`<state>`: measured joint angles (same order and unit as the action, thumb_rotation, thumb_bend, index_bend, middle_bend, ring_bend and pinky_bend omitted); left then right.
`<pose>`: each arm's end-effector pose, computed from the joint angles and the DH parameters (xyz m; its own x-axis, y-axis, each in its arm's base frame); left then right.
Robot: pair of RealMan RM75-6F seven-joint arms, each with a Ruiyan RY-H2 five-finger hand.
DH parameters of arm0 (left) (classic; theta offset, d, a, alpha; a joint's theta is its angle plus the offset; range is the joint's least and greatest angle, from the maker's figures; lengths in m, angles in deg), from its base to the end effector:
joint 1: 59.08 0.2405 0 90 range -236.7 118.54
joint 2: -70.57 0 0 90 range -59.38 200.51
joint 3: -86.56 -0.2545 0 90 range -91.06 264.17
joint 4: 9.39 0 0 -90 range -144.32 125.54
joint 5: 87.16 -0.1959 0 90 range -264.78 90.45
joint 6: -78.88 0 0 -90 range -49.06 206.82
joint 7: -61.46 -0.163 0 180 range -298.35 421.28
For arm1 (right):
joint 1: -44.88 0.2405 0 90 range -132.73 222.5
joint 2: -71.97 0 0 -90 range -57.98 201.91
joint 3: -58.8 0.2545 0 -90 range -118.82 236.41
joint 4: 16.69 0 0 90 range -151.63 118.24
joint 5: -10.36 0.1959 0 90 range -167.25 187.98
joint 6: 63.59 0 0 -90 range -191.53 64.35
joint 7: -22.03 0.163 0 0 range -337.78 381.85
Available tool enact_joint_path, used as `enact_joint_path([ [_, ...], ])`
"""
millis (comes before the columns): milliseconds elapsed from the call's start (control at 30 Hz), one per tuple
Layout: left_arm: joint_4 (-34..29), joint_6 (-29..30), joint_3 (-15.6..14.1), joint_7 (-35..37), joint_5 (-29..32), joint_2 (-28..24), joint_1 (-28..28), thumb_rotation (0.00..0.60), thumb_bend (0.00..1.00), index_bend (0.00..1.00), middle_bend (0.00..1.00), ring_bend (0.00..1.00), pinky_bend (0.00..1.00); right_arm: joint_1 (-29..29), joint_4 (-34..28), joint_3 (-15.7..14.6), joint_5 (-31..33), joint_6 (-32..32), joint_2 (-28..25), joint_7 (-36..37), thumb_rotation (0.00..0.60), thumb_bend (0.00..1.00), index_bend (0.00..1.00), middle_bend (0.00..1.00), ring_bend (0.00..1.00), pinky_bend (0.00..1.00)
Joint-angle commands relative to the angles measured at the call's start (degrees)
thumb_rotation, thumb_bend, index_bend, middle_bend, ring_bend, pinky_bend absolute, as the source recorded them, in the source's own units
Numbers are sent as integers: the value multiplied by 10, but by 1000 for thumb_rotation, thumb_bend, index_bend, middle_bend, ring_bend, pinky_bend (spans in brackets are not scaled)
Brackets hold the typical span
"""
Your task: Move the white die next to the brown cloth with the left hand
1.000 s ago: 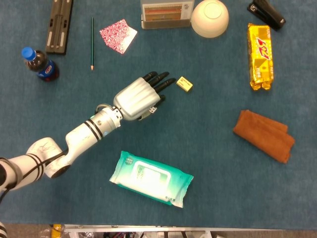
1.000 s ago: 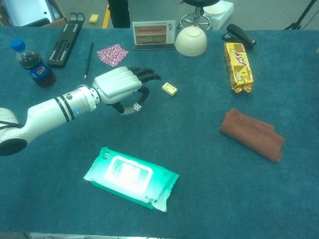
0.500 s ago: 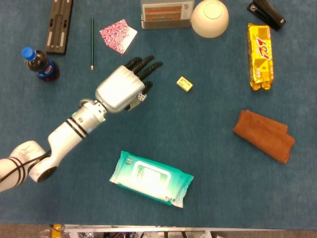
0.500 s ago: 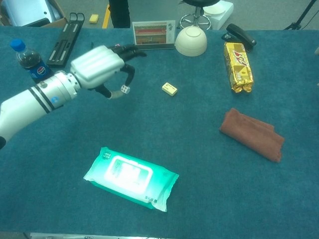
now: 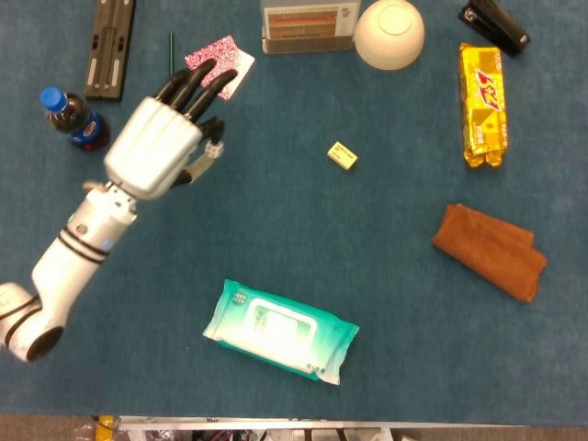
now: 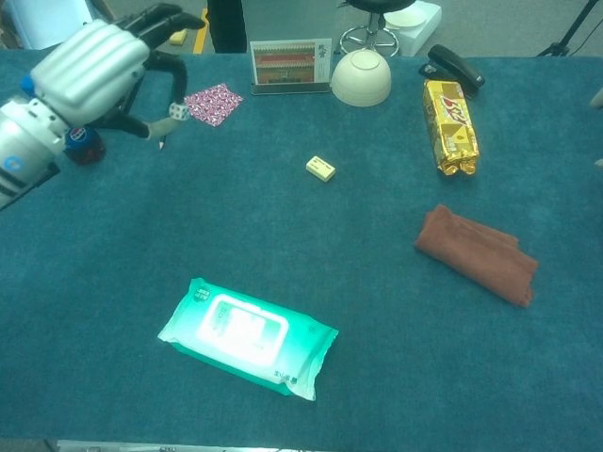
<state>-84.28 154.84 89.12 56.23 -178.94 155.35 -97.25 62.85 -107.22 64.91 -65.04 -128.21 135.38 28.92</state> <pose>-0.1555 0.3361 0.0484 0.4596 -0.1095 0.8814 0.6857 -0.5869 -0.4305 -0.2997 -0.2760 0.1469 0.2868 -0.2057 0.9357 -0.9567 -0.0098 0.2910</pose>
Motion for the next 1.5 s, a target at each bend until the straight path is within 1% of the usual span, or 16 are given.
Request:
enact_joint_path([
  [33,6,16,-20,5,-1,5,29,600,262,560,97,13,189,1,1,0,0,1,1,0,600,12,382,356,276,385],
  [133,22,24,-31,18,-3,14,46,600,262,560,98,14,188,2,1,1,1,3,2,-2,600,12,382,355,276,385],
  [200,29,31,-27,24,-6,14,49,600,263,559,98,14,189,4,0,1,1,5,3,-2,600,12,382,356,276,385],
  [300,6,57,2,24,-19,-4,39,600,262,552,100,14,200,7,2,1,2,10,7,-3,600,12,382,355,276,385],
  [367,-29,81,33,6,-34,-28,24,600,263,536,103,14,211,8,4,1,3,12,10,-3,600,12,382,355,276,385],
  [433,-70,80,51,-5,-30,-52,17,600,263,465,101,14,215,8,4,1,3,12,11,-1,600,12,382,355,276,385],
  [467,-99,69,54,-13,-23,-68,17,600,263,392,92,14,216,8,4,1,1,11,11,1,600,13,382,355,276,385],
  [533,-121,57,47,-29,-18,-82,22,600,262,273,71,12,216,6,5,0,-1,9,11,5,600,12,382,356,276,385],
  [567,-124,48,38,-33,-14,-83,28,600,262,234,63,11,216,5,6,-1,-1,9,10,6,600,12,382,356,276,385],
  [600,-125,42,30,-32,-10,-81,33,600,261,217,59,10,216,5,7,-1,0,10,9,7,600,12,382,356,276,385],
  [667,-117,34,12,-24,-2,-74,47,600,261,209,52,10,216,3,8,-2,2,11,8,9,600,12,382,356,276,385],
  [767,-94,36,0,-6,2,-59,62,600,261,209,47,10,216,2,8,-2,2,10,7,10,600,12,382,355,276,385],
  [967,-57,47,0,33,5,-45,79,600,261,222,54,22,219,3,11,-1,5,11,11,10,600,12,382,355,276,385],
  [1167,-47,61,-2,36,-2,-40,93,600,261,246,79,42,228,3,16,-3,4,14,15,14,600,12,382,355,276,385],
  [1500,-40,64,-2,35,-9,-36,104,600,261,273,102,61,234,-1,13,-2,3,8,12,14,600,12,382,355,276,385],
])
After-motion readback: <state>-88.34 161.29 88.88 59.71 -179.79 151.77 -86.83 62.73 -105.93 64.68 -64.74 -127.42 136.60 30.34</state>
